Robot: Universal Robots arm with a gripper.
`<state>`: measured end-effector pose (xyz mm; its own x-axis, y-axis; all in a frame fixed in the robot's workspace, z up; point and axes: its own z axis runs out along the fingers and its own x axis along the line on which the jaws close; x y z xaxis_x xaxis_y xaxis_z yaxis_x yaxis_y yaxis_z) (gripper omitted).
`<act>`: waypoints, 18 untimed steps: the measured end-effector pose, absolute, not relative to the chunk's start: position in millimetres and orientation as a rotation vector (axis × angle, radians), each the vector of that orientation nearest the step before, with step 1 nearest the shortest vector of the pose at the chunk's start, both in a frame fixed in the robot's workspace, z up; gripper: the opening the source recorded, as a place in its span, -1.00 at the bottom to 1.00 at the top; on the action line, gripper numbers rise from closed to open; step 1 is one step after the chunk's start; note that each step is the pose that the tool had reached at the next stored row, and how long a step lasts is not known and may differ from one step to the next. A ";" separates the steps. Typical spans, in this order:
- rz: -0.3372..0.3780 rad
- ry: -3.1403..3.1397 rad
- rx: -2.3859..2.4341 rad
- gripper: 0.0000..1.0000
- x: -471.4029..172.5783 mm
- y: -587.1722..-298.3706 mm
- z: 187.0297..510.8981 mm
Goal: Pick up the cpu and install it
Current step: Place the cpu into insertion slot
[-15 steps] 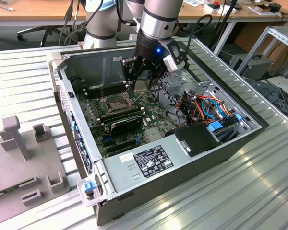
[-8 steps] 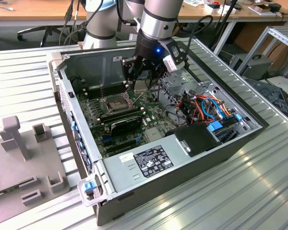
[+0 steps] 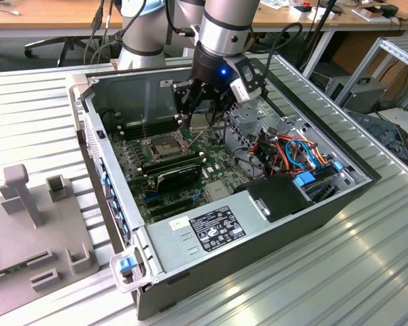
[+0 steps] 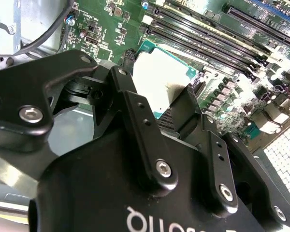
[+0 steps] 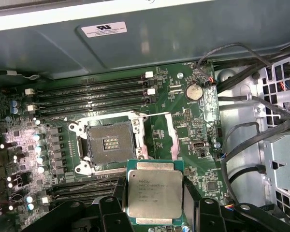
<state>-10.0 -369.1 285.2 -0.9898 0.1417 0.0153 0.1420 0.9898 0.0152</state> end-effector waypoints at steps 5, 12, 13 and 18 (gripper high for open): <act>-0.025 -3.118 -0.242 0.09 -10.0 -369.1 284.9; -0.025 -3.116 -0.271 0.09 -10.0 -369.1 284.5; -0.025 -3.115 -0.277 0.09 -10.0 -369.1 284.5; -0.025 -3.113 -0.299 0.09 -10.0 -369.1 284.3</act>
<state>-10.0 -369.1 284.3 -0.9817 0.1899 0.0152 0.1901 0.9817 0.0149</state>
